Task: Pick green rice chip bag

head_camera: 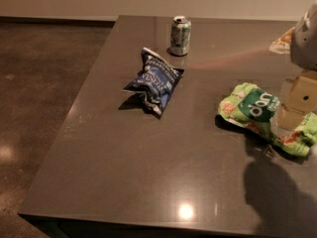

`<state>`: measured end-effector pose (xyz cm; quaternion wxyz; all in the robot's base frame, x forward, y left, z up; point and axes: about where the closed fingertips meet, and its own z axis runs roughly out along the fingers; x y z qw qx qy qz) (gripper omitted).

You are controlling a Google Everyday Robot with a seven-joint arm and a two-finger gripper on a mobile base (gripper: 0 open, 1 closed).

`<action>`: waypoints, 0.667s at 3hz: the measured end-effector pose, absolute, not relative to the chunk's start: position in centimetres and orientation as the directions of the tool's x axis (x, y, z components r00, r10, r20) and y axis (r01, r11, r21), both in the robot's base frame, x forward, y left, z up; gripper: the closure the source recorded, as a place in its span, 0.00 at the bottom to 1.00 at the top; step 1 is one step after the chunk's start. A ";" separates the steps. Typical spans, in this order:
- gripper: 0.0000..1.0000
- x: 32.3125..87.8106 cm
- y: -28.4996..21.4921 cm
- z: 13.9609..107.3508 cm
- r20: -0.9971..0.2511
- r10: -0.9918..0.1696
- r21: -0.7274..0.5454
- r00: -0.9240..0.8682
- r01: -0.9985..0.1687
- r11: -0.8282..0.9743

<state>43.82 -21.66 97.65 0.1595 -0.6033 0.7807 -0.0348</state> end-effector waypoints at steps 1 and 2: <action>0.00 43.8 -21.7 97.7 -0.207 -0.953 -0.247 -0.221 -0.931 0.270; 0.00 44.3 -21.9 97.4 -0.192 -0.953 -0.231 -0.236 -0.932 0.277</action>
Offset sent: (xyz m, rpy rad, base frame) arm 0.0120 -0.0085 -0.0132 -0.0315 0.0805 -0.0300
